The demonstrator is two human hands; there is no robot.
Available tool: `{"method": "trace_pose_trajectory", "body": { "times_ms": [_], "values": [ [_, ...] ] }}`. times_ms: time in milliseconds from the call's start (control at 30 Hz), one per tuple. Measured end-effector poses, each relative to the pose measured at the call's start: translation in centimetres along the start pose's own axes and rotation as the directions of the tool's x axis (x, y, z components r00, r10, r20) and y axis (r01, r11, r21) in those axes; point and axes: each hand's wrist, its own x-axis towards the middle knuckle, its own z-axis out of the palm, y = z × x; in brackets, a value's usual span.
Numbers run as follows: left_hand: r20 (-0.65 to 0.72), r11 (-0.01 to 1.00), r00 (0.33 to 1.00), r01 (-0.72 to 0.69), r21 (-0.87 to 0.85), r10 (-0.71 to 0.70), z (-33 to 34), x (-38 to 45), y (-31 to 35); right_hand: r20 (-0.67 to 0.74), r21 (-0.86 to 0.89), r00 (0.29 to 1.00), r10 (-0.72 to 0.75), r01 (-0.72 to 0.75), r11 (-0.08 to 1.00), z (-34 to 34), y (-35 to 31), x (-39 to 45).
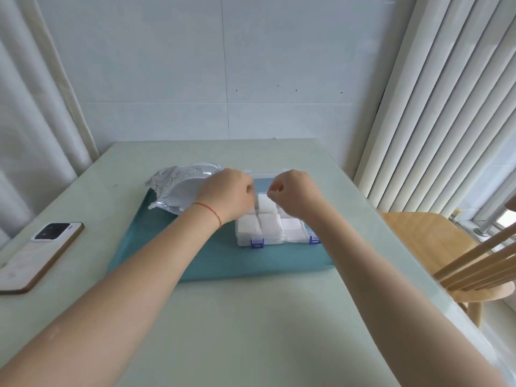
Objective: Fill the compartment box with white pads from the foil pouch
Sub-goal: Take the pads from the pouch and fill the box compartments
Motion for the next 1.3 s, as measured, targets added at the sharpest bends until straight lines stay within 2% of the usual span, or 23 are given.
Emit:
{"method": "trace_pose_trajectory", "body": {
  "times_ms": [33,100,133,200,267,333,433,600,800,900,1033,1167,1300],
  "values": [
    [-0.147,0.999,0.988,0.044,-0.001,-0.043,0.1,-0.6,-1.6,-0.003,0.035,1.0,-0.028,0.028,0.999,0.4,-1.2,-0.1],
    [-0.395,0.995,0.913,0.096,-0.028,-0.1,0.3,-1.9,-4.9,-0.003,0.079,0.995,-0.102,0.102,0.992,1.9,-3.7,0.1],
    [-0.473,0.995,0.876,0.091,-0.032,-0.095,0.5,-2.6,-6.3,0.011,0.081,0.99,-0.138,0.136,0.987,2.7,-4.7,0.3],
    [-0.52,0.996,0.85,0.083,-0.033,-0.088,0.7,-4.1,-9.1,0.078,0.025,0.978,-0.195,0.193,0.981,4.6,-7.1,0.7],
    [-0.488,0.994,0.866,0.095,-0.057,-0.11,1.2,-4.9,-10.3,0.171,-0.157,0.958,-0.229,0.256,0.954,5.8,-8.1,1.3],
    [-0.423,0.987,0.892,0.135,-0.089,-0.16,1.5,-5.8,-11.7,0.273,-0.358,0.934,-0.231,0.321,0.877,6.9,-9.3,1.7],
    [-0.319,0.977,0.926,0.166,-0.136,-0.202,1.8,-6.1,-12.3,0.353,-0.479,0.923,-0.151,0.317,0.818,7.2,-10.3,2.3],
    [-0.254,0.964,0.938,0.189,-0.188,-0.234,1.7,-6.2,-12.3,0.451,-0.524,0.892,-0.002,0.267,0.809,7.0,-10.9,3.2],
    [-0.207,0.951,0.946,0.198,-0.239,-0.249,1.8,-6.4,-12.1,0.328,-0.506,0.943,-0.053,0.222,0.833,7.5,-10.0,3.3],
    [-0.204,0.942,0.947,0.184,-0.28,-0.246,1.8,-6.4,-12.1,0.369,-0.447,0.928,-0.052,0.226,0.866,8.1,-10.2,2.9],
    [-0.194,0.939,0.95,0.184,-0.291,-0.246,1.7,-6.5,-12.0,0.338,-0.509,0.939,-0.059,0.235,0.828,8.4,-10.7,2.9],
    [-0.189,0.937,0.95,0.187,-0.294,-0.248,1.6,-6.5,-12.0,0.366,-0.535,0.93,-0.029,0.236,0.811,8.1,-11.3,2.8],
    [-0.179,0.936,0.953,0.181,-0.303,-0.243,1.7,-6.4,-12.0,0.288,-0.496,0.954,-0.079,0.219,0.84,8.3,-11.3,2.8]
  ]
}}
